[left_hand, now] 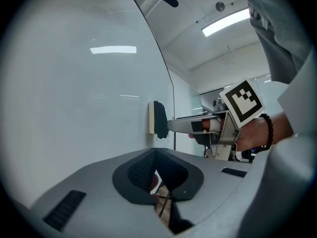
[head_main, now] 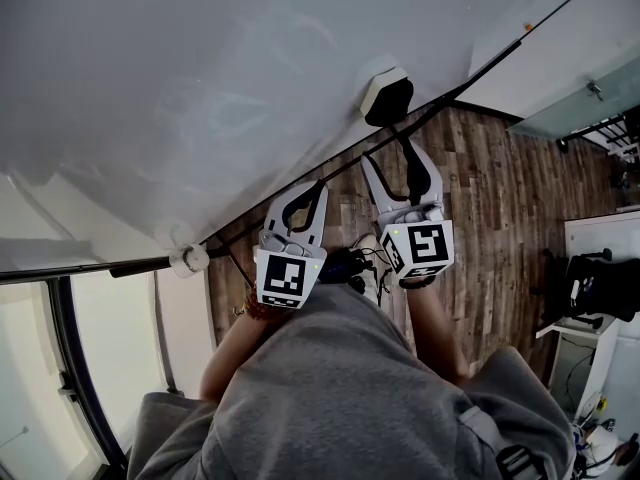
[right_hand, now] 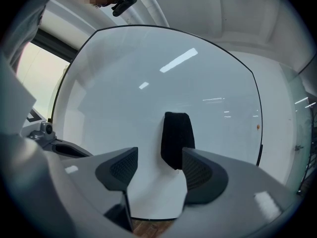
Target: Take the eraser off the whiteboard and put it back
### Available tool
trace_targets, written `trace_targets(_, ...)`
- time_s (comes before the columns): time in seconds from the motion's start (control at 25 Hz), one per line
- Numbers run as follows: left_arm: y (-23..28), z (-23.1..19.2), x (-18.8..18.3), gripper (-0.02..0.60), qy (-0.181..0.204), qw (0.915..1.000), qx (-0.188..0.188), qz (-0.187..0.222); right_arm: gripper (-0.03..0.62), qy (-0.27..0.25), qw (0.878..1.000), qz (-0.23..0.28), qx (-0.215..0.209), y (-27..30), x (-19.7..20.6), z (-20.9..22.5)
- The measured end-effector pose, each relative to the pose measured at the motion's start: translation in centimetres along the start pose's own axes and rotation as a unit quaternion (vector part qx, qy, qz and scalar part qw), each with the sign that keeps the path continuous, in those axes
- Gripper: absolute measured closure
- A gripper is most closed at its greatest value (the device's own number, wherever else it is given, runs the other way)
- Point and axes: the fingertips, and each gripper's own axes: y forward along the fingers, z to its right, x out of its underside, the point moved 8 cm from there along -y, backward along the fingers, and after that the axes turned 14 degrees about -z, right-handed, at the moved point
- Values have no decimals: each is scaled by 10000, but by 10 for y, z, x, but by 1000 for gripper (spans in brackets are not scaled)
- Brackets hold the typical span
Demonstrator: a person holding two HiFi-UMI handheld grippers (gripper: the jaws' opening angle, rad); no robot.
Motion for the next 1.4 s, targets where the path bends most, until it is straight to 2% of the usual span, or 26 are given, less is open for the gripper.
trace_targets(0.8, -23, -12, 6, 575, -40, 9998, -98, 160, 319, 87, 9999, -106, -23, -10, 10, -39)
trace_targets(1.12, -29, -23, 9, 575, -104, 9996, -190, 187, 332, 92, 9999, -99, -46, -10, 11, -50)
trace_targets(1.2, -32, -24, 10, 575, -102, 9996, -186, 195, 362, 64, 9999, -86, -52, -10, 10, -53)
trace_targets(1.4, -35, -28, 8, 575, -164, 9994, -180, 244, 362, 37, 9999, -94, -91, -7, 9, -62)
